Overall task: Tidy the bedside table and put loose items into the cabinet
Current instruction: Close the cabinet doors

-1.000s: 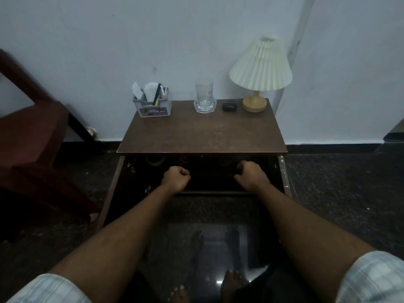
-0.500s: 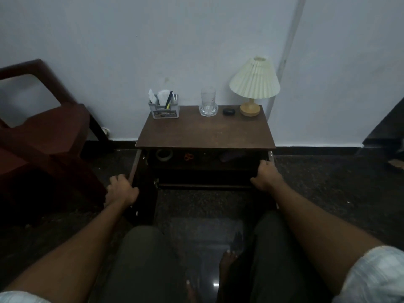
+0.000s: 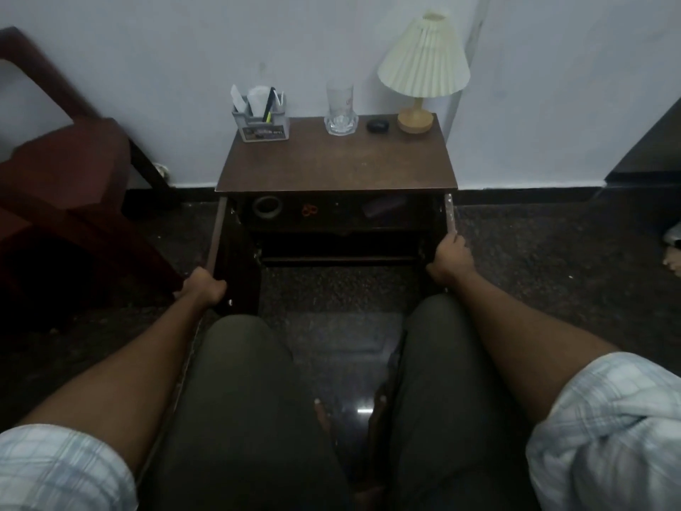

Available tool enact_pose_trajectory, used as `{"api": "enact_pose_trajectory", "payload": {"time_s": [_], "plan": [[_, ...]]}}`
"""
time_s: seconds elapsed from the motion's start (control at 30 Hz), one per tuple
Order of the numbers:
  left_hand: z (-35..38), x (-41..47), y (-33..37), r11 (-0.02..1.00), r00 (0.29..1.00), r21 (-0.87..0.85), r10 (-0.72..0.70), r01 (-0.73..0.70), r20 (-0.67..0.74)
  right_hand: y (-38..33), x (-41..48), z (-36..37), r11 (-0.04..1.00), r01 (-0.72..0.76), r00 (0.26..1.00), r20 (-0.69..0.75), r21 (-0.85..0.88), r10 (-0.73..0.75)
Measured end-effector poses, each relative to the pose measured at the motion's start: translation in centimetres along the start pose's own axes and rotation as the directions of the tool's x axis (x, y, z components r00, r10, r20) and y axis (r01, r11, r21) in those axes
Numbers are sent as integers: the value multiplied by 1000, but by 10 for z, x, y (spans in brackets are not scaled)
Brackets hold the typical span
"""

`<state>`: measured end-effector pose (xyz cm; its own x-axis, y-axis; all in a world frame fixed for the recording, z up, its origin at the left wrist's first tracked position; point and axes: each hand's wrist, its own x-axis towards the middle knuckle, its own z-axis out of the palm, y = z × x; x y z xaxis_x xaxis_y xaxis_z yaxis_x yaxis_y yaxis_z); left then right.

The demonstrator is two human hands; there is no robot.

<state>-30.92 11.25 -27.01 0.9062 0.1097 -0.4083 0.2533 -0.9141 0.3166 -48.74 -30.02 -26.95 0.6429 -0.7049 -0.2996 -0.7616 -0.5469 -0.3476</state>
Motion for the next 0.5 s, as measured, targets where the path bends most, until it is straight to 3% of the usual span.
{"api": "enact_pose_trajectory", "payload": {"time_s": [0.07, 0.3, 0.5], "plan": [[4, -1, 3, 1000, 1000, -5, -5, 5, -13, 1, 3, -2, 996, -38, 999, -13, 79, 39], [23, -6, 22, 998, 998, -23, 54, -54, 18, -10, 1, -1, 991, -77, 996, 56, 111, 71], [32, -7, 49, 991, 985, -82, 113, -103, 133, -32, -4, 16, 996, -3, 982, 186, 87, -14]]}}
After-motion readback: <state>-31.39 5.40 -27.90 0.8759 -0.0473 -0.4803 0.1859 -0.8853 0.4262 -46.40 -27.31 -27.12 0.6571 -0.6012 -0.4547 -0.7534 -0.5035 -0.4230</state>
